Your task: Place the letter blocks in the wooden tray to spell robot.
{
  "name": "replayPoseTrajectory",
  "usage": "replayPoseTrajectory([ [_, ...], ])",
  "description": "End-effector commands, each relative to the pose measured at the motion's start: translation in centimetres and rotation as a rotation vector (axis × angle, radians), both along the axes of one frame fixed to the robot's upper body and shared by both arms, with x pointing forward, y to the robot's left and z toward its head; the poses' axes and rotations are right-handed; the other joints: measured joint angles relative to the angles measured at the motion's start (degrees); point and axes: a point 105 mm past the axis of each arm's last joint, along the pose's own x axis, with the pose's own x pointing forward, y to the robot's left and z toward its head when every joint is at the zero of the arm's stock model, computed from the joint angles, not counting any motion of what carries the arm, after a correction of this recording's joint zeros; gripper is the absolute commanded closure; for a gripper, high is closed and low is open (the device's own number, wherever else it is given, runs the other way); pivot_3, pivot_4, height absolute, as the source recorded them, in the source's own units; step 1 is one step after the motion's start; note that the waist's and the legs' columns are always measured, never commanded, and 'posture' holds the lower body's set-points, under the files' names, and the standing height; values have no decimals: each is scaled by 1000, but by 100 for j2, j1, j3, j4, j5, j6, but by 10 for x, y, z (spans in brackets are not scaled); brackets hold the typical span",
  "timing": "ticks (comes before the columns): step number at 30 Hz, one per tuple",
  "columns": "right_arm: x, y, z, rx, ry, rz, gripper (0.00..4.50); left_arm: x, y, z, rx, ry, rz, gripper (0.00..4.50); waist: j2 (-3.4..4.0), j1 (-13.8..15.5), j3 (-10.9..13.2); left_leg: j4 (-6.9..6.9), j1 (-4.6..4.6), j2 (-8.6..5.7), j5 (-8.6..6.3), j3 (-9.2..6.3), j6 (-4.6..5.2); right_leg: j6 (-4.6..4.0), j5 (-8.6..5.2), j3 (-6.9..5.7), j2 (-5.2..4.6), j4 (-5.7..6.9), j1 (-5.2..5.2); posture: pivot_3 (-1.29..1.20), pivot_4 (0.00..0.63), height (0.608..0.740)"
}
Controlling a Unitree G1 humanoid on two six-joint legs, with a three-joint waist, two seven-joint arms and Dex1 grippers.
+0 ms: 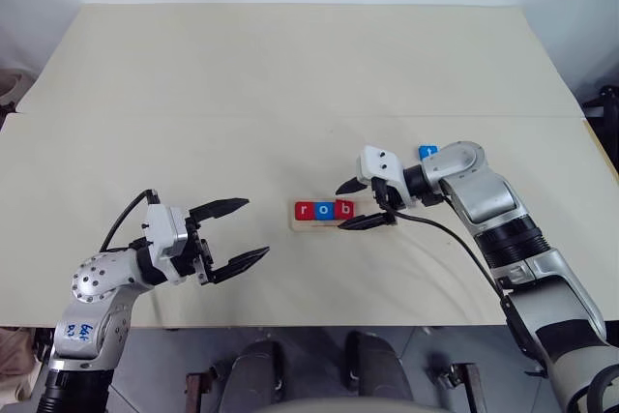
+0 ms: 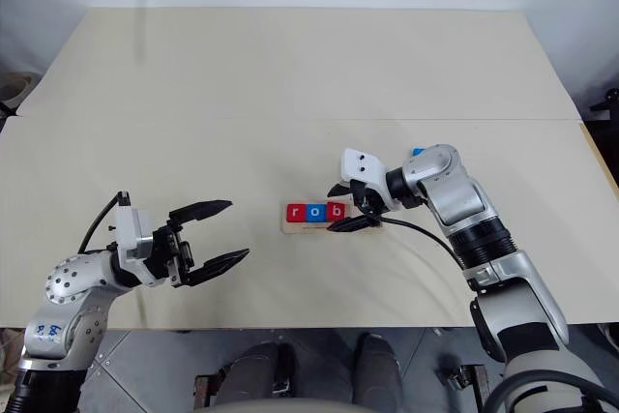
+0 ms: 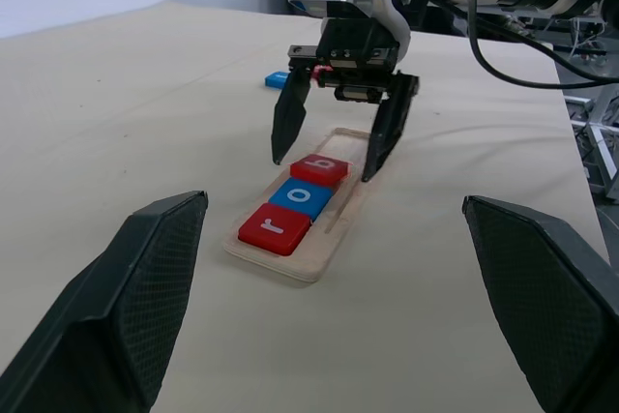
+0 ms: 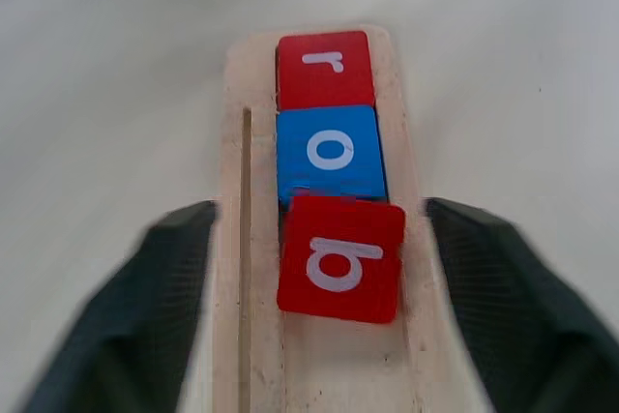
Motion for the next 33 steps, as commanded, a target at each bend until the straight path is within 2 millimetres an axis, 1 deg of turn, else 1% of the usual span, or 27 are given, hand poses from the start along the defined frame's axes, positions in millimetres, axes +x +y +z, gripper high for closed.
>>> replayPoseTrajectory([
  [1, 0, -6, 22, 35, -52, 11, 24, -5, 0, 10, 10, -51, -1, 0, 0, 0, 0, 0, 0, 0, 0, 0, 0, 0, 0, 0, 0, 0, 0, 0, 150, 740],
  [6, 0, -20, 28, 54, -72, -26, 24, -2, -1, 9, 8, -49, -6, 0, 0, 8, 0, 1, 0, -1, 0, 0, 0, 0, 0, 0, -1, -1, 1, 0, 150, 740],
  [9, -1, -31, 29, 52, -71, -56, 626, -1, -3, 9, 8, -49, -10, 0, 0, 7, 0, 0, 0, 0, 0, 0, 0, 0, 0, 0, 0, -1, 1, 0, 150, 740],
  [10, 1, -42, 31, 65, -77, -108, 898, -1, -3, 9, 7, -49, -11, 0, 0, 8, 0, 0, 0, 0, 0, 1, 0, 0, 0, 1, 0, -2, 1, 0, 150, 740],
  [11, 3, -52, 34, 82, -86, -155, 898, -1, -3, 9, 7, -49, -12, 0, 0, 17, 0, 0, 0, 0, 0, 1, 0, 0, 0, 0, 0, -2, 1, 0, 150, 740],
  [14, 3, -76, 37, 130, -107, -255, 898, 0, -2, 8, 6, -45, -13, 0, -1, 33, 0, 1, -1, -1, 0, 1, 1, 0, 0, 1, -1, -3, 2, 0, 150, 740],
  [16, 1, -103, 35, 164, -136, -378, 898, 2, -2, 6, 5, -37, -18, 0, -1, 48, 0, 0, 0, -1, 0, 1, 1, 0, 0, -1, -1, -4, 3, 0, 150, 740],
  [17, -1, -116, 32, 171, -144, -440, 721, 4, -3, 5, 4, -33, -21, 0, 0, 66, 0, 0, 0, -1, 0, 2, 0, 0, 0, 0, -1, -4, 3, 0, 150, 740],
  [18, -7, -128, 28, 182, -154, -486, 511, 6, -3, 4, 3, -31, -24, 0, -1, 104, 0, 0, 0, -1, 0, 2, 1, 0, 0, -1, -1, -5, 3, 0, 150, 740],
  [19, -12, -135, 26, 189, -160, -512, 285, 7, -3, 4, 2, -29, -26, 0, -1, 132, 0, -1, 0, -2, 0, 2, 1, 0, 0, -1, -1, -7, 4, 0, 150, 740],
  [20, -20, -149, 23, 209, -203, -569, 15, 11, -4, 4, 0, -27, -30, 0, 0, 161, 0, 0, 1, -2, 0, 7, 1, 0, 0, 1, -1, -8, 4, 0, 150, 740],
  [22, -30, -165, 19, 224, -267, -638, 15, 15, -4, 4, -2, -25, -36, 0, 0, 174, 0, 0, 1, -2, 0, 7, 1, 0, 0, 1, 0, -7, 4, 0, 150, 740],
  [26, -63, -197, 5, 300, -363, -835, 15, 28, -7, 5, -7, -27, -53, 0, -2, 196, -1, -2, 6, -3, 0, 9, 1, 1, 0, 3, 0, -6, 8, 0, 150, 740],
  [27, -69, -202, 0, 306, -370, -878, 15, 30, -8, 5, -7, -29, -59, 0, -2, 201, -1, -2, 8, -2, 0, 7, 1, 1, 0, 3, 1, -6, 9, 0, 150, 740],
  [30, -79, -209, -8, 328, -386, -955, 15, 34, -10, 6, -4, -32, -81, 0, -1, 144, -2, -2, 12, -3, -1, 14, 1, 1, 1, 12, 1, -5, 10, 0, 150, 740],
  [33, -81, -208, -11, 364, -399, -1004, 15, 36, -11, 8, 4, -34, -99, 0, 2, 106, -3, -8, 20, 0, 0, 14, 1, 0, 0, 15, 3, 0, 9, 0, 150, 740],
])
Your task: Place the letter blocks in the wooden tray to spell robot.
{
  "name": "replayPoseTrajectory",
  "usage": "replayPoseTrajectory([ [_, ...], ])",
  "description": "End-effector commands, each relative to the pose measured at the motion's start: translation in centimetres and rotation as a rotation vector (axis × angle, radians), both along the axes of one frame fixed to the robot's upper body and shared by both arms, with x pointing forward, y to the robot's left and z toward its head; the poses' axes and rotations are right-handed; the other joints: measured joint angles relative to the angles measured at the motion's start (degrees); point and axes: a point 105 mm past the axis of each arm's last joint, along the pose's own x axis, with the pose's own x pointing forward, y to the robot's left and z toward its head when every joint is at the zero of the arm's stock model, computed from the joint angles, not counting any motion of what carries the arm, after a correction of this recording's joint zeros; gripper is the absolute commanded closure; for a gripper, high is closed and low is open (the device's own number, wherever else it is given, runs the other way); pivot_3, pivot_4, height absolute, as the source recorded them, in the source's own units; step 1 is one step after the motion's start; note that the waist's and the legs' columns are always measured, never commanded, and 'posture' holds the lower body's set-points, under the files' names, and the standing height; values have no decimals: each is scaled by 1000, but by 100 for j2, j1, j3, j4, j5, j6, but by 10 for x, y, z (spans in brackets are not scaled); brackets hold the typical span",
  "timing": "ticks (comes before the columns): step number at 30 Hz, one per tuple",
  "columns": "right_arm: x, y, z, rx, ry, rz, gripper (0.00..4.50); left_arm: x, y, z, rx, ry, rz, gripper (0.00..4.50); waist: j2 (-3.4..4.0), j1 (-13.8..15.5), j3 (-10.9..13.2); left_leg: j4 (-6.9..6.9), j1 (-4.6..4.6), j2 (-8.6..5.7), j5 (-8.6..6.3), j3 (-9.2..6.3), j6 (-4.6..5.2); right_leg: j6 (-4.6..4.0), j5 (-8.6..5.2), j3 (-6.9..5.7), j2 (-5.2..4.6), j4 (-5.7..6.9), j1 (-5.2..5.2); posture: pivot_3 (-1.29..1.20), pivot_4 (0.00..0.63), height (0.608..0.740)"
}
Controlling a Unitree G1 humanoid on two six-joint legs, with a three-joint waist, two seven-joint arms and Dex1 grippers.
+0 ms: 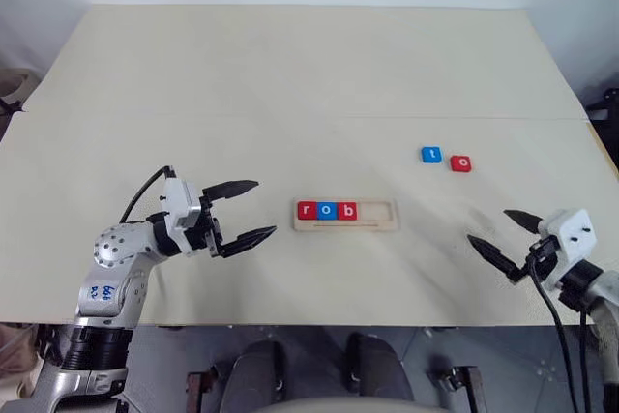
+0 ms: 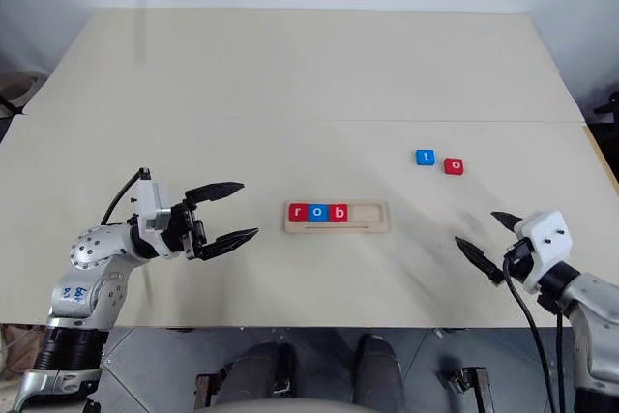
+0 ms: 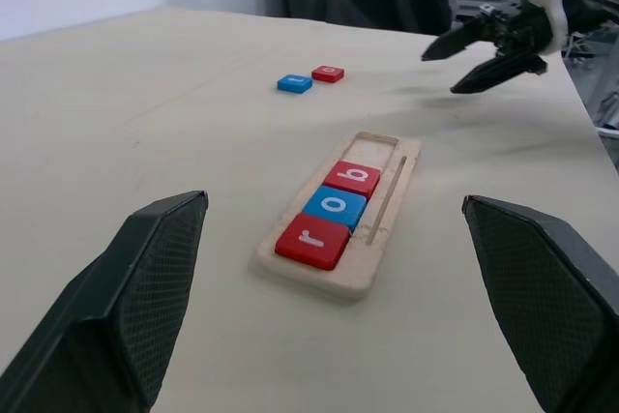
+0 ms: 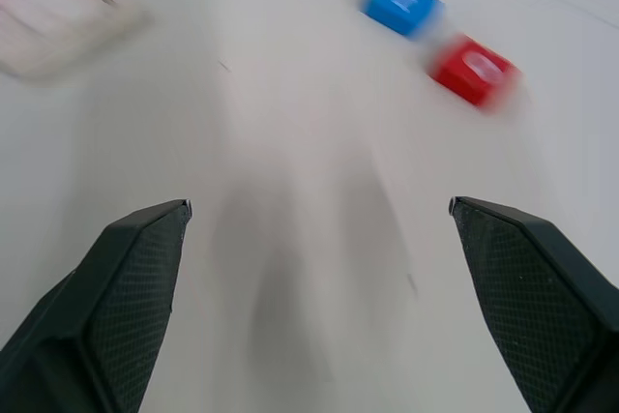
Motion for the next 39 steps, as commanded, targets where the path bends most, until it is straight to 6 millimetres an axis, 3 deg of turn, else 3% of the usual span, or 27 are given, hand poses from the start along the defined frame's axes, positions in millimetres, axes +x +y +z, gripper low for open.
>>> replayPoseTrajectory([
  [1, 4, 5, 21, 19, -115, -27, 15, 1, -1, 5, 4, -26, -22, 0, 1, -10, -1, -1, 1, 0, 0, 0, 0, 0, 0, 0, 0, 1, 0, 0, 150, 740],
  [4, 11, 15, 23, 69, -65, 18, 15, 2, -2, 7, 5, -31, -25, 0, 1, 4, -1, 1, 0, -1, 0, 0, 0, 0, 0, 2, -1, 0, 0, 0, 150, 740],
  [7, 41, 14, 43, 178, -46, -62, 15, 1, -3, 8, 8, -37, -25, 0, 1, -5, 0, 7, -1, 0, 0, -3, 1, -1, 0, 3, -1, 4, 0, 0, 150, 740],
  [13, 89, 17, 49, 119, 90, -144, 15, 1, -4, 8, 11, -51, -11, 0, 3, 25, -1, 4, -5, 2, 0, -5, 0, -6, -2, -4, 0, 3, -4, 0, 150, 740],
  [18, 113, 23, 57, 77, 150, -190, 15, -2, -3, 8, 4, -58, 12, 0, 3, 37, -1, 5, -19, -2, -1, -8, 1, -4, -1, -11, -3, -2, -9, 0, 150, 740],
  [24, 123, 25, 59, 45, 174, -216, 15, -6, -1, 5, -5, -52, 35, 0, 3, 33, -1, 4, -18, 0, 0, -5, 1, -3, 0, -9, -2, -2, -10, 0, 150, 740],
  [39, 124, 16, 58, 61, 183, -289, 15, -8, -5, 5, -6, -55, 33, 0, 3, 25, -1, 6, -19, -1, 0, -3, 1, -2, 0, -8, -2, -2, -10, 0, 150, 740],
])
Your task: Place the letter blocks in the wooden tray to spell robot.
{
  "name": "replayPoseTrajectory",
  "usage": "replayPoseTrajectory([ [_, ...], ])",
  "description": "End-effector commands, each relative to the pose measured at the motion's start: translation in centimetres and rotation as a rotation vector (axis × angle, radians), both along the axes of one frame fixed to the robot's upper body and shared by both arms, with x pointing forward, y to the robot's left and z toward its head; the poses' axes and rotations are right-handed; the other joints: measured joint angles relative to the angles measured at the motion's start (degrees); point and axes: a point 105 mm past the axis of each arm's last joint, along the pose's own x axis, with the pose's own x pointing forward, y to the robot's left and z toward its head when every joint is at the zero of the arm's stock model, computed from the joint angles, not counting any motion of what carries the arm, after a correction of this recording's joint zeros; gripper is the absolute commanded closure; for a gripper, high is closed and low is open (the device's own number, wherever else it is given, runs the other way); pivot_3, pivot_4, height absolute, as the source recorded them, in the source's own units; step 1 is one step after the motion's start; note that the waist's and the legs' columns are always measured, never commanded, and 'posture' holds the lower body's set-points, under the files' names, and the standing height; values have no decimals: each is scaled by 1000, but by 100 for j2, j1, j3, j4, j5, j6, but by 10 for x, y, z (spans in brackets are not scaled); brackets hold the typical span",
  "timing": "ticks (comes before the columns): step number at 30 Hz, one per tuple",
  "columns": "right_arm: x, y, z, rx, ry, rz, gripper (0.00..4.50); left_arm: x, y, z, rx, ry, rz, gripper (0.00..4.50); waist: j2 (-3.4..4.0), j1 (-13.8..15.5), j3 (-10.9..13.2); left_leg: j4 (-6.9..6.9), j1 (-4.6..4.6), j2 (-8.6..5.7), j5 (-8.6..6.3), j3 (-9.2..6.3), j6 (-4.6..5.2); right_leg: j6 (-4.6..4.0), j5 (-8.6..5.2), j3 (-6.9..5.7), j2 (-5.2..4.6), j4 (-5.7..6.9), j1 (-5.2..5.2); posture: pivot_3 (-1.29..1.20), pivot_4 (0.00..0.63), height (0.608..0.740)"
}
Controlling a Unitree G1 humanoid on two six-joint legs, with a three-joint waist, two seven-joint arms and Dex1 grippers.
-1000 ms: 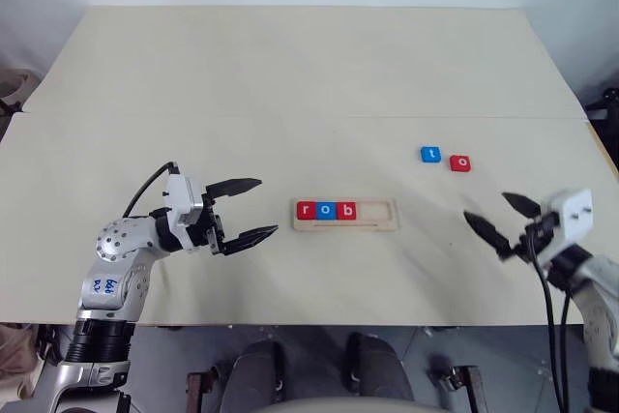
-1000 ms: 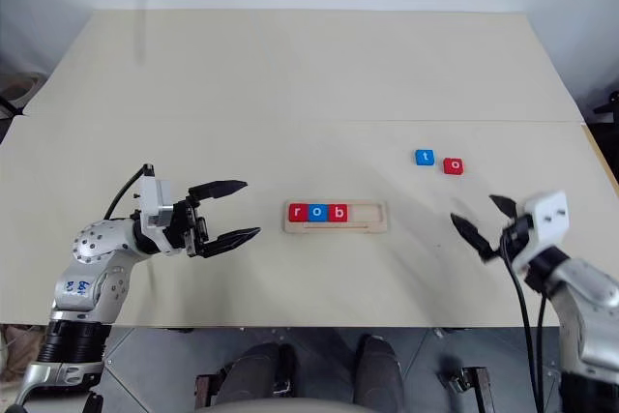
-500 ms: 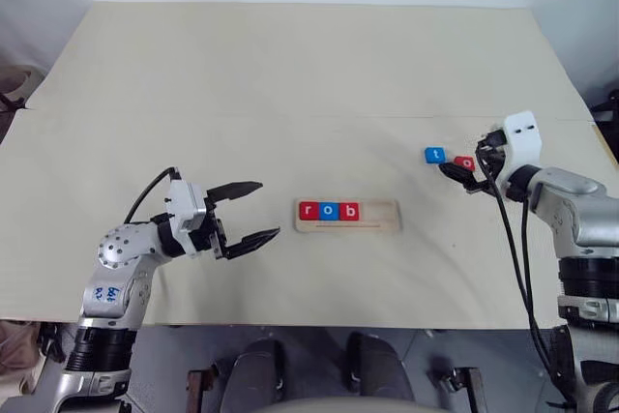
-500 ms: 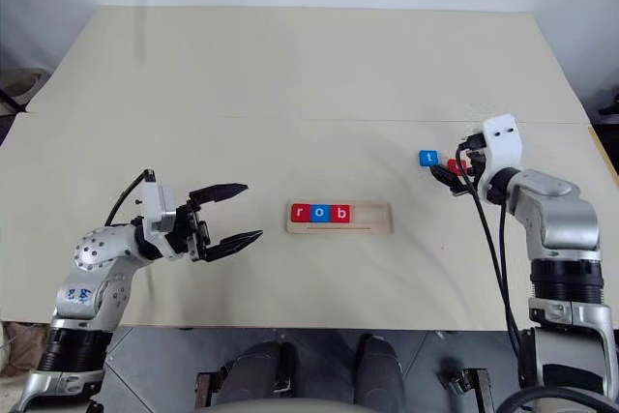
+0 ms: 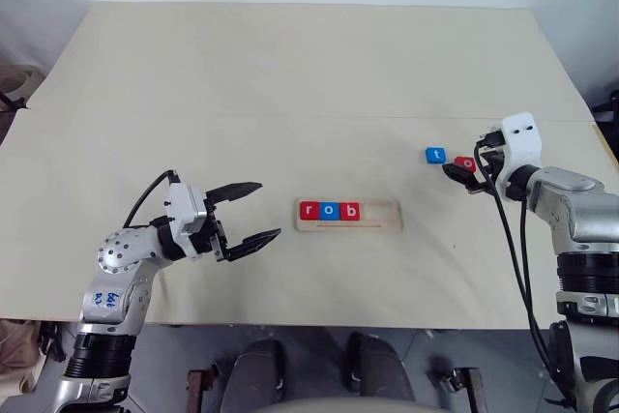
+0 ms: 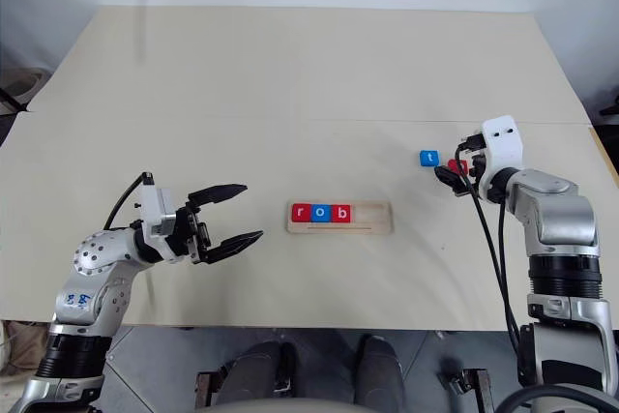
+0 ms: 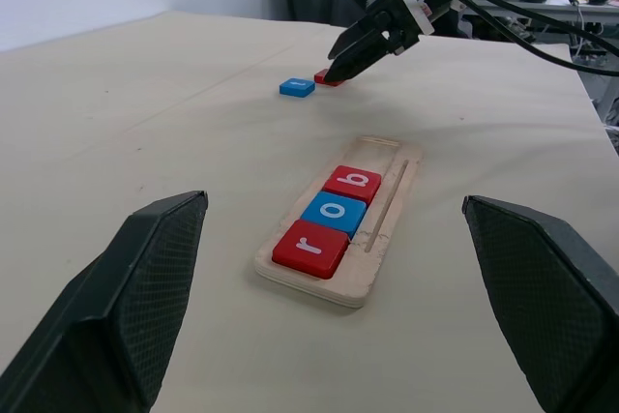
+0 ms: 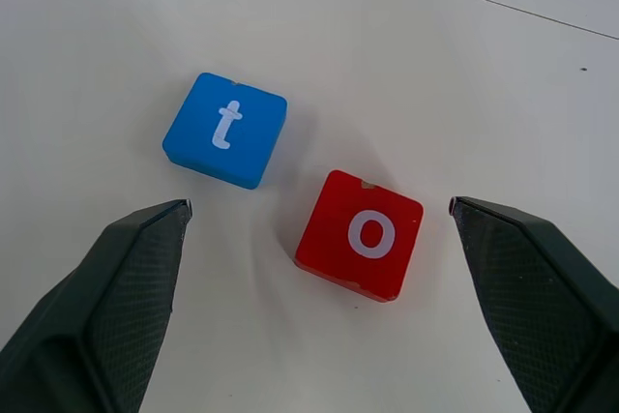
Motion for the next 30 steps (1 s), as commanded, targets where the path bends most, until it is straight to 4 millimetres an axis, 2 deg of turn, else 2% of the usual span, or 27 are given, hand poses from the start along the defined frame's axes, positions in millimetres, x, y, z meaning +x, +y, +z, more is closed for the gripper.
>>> replayPoseTrajectory([
  [1, 3, -12, 12, -1, -30, -76, 15, -3, -1, 8, 0, -43, -5, 0, 0, 0, 0, 0, 0, 0, 0, 0, 0, 0, 0, 0, 0, 0, 0, 0, 150, 740],
  [5, 6, -21, 6, -2, 24, -162, 15, -2, -1, 9, 1, -46, -4, 0, 0, -8, 0, 0, 0, 0, 0, 1, 0, 0, 0, 1, 0, 1, -1, 0, 150, 740],
  [8, 8, -19, 3, 53, 42, -174, 15, -3, 0, 10, 1, -47, 1, 0, 0, -8, 0, 0, 0, 1, 0, 1, 0, 0, 0, 1, 0, 1, -1, 0, 150, 740],
  [11, 11, -12, -1, 76, 47, -160, 590, -3, 0, 10, 0, -47, 4, 0, 0, -10, 0, -1, 0, 1, 0, 1, 0, 0, 0, 1, 0, 0, -1, 0, 150, 740],
  [18, 12, -6, -6, 88, 55, -153, 2922, -1, 0, 10, -3, -49, 4, 0, 0, -19, 0, 2, 2, 1, 0, 1, 0, 0, 0, 2, 0, 5, 0, 0, 150, 740],
  [19, 12, -9, -3, 73, 45, -170, 3062, -1, 0, 11, -2, -48, 3, 0, 0, -19, 0, 2, 2, 1, 0, 1, 0, 0, 0, 2, 0, 5, 0, 0, 150, 740],
  [21, 9, -13, 6, 78, 11, -185, 3062, -1, 0, 11, 0, -47, 1, 0, 0, -20, 0, 2, 2, 1, 0, 1, 0, 0, 0, 2, 0, 5, 0, 0, 150, 740],
  [24, -8, -10, 14, 90, 12, -168, 3062, -1, 2, 10, 1, -40, -5, 0, 0, 20, 0, 0, -2, 1, 0, -1, 0, 0, 0, 1, 0, 3, -3, 0, 150, 740],
  [30, -62, 11, 3, 154, 84, -154, 3062, 5, -1, 7, -1, -14, -42, 0, 1, 26, -1, -3, -7, 1, 0, -5, 0, 0, 0, -4, 0, -5, -3, 0, 150, 740],
])
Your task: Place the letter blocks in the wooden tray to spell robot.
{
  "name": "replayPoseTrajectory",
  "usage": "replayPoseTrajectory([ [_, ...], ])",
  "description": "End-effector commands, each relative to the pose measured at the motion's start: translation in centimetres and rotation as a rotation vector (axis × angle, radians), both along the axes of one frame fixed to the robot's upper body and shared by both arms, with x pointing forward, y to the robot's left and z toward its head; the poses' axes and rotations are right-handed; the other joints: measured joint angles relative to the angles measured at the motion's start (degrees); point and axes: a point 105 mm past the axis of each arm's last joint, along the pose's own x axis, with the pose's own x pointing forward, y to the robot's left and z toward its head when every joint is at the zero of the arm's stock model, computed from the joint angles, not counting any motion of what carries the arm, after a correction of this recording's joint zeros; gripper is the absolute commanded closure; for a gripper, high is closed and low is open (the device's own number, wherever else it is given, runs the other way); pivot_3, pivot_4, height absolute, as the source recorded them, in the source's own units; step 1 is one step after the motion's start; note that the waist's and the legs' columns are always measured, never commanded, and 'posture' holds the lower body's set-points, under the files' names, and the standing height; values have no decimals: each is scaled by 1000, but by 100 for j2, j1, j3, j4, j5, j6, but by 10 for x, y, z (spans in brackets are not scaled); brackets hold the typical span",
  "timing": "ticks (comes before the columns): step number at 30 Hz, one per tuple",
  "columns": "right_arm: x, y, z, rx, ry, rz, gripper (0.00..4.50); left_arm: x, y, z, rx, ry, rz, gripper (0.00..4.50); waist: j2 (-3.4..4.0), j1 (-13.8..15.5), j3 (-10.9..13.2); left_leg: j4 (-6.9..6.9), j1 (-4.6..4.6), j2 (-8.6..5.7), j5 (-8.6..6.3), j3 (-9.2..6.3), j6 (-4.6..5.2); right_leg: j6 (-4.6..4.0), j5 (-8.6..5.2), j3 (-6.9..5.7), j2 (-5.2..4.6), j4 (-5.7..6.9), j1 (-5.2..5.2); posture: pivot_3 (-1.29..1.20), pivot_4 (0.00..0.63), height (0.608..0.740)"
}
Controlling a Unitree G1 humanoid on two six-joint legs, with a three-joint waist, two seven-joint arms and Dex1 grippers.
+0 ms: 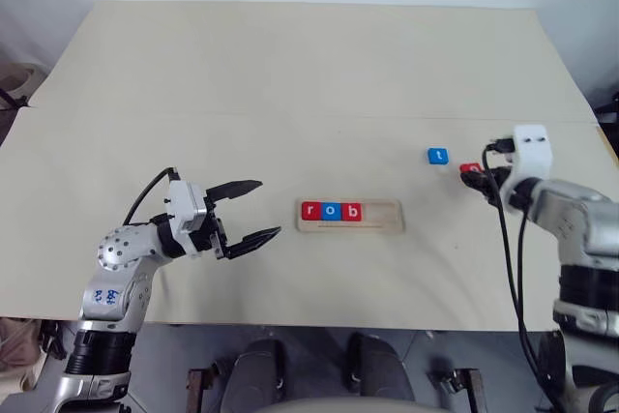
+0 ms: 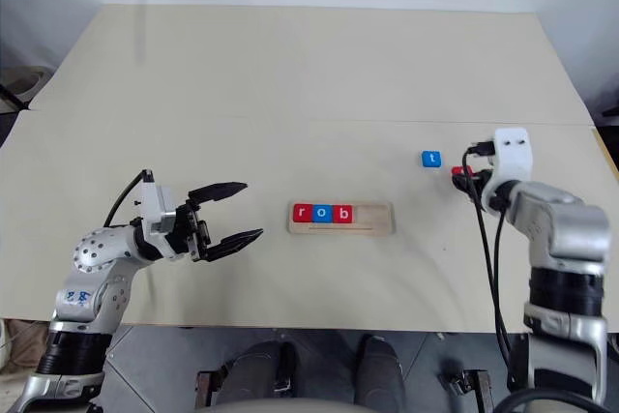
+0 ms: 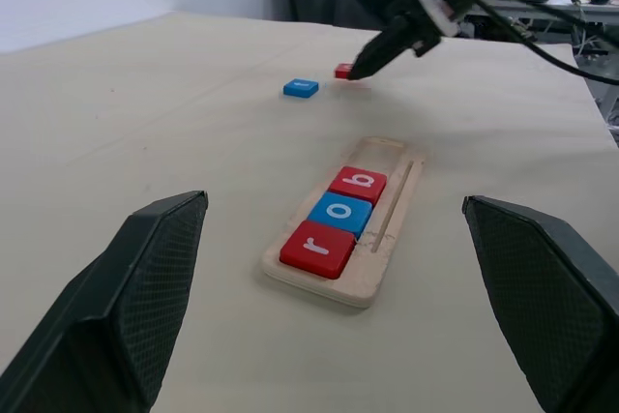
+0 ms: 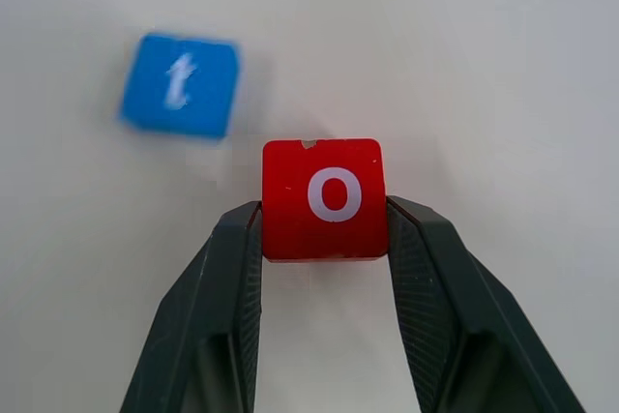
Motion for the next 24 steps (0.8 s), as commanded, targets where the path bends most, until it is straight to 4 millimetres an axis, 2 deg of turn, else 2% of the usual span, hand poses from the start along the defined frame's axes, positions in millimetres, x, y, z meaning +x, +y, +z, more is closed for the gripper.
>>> replayPoseTrajectory([
  [1, -27, 14, 5, 26, -8, 16, 3062, 0, -1, 3, -6, 0, -32, 0, 0, -10, 0, 0, 2, 0, 0, 0, 0, 0, 0, 1, 1, 2, 1, 0, 150, 740],
  [5, -55, 31, -15, 66, 50, 11, 3062, 0, -5, -1, 3, 23, -75, 0, 1, -37, -1, -3, 3, 1, -1, -2, 1, 0, 0, 4, 1, 3, -1, 0, 150, 740],
  [9, -68, 46, -25, 128, 81, 4, 3062, 3, -6, 0, 6, 23, -88, 0, 1, -29, -1, -3, 4, 1, -1, -6, 1, -1, 0, 4, 2, 6, -3, 0, 150, 740],
  [13, -75, 58, -26, 138, 104, 118, 1642, 5, -8, 2, 3, 14, -88, 0, 0, -26, -1, -2, 3, -1, -2, -12, 3, -1, 0, 4, 1, 5, -1, 0, 150, 740],
  [18, -60, 31, -4, 29, 41, 212, 24, 4, -4, 2, -1, 4, -64, 0, 0, -29, -1, -1, 3, -5, -5, -10, 9, 0, 0, 6, 0, 0, -1, 0, 150, 740],
  [20, -53, 27, 8, -13, -7, 306, 24, 2, -3, 2, -2, 1, -54, 0, -1, -30, 0, -2, 3, -5, -5, -5, 9, 0, 0, 4, 0, -2, 1, 0, 150, 740],
  [22, -53, 34, 19, -47, -60, 511, 24, 1, -1, 2, -1, -6, -46, 0, -2, -40, 1, -5, 4, -4, -5, -1, 9, 0, 0, 4, 0, -3, 0, 0, 150, 740],
  [24, -55, 35, 18, -147, -65, 709, 24, 0, 0, 3, -1, -18, -39, 0, -4, -42, 1, -8, 7, -3, -5, 3, 8, 0, 0, 6, 2, -5, 1, 0, 150, 740],
])
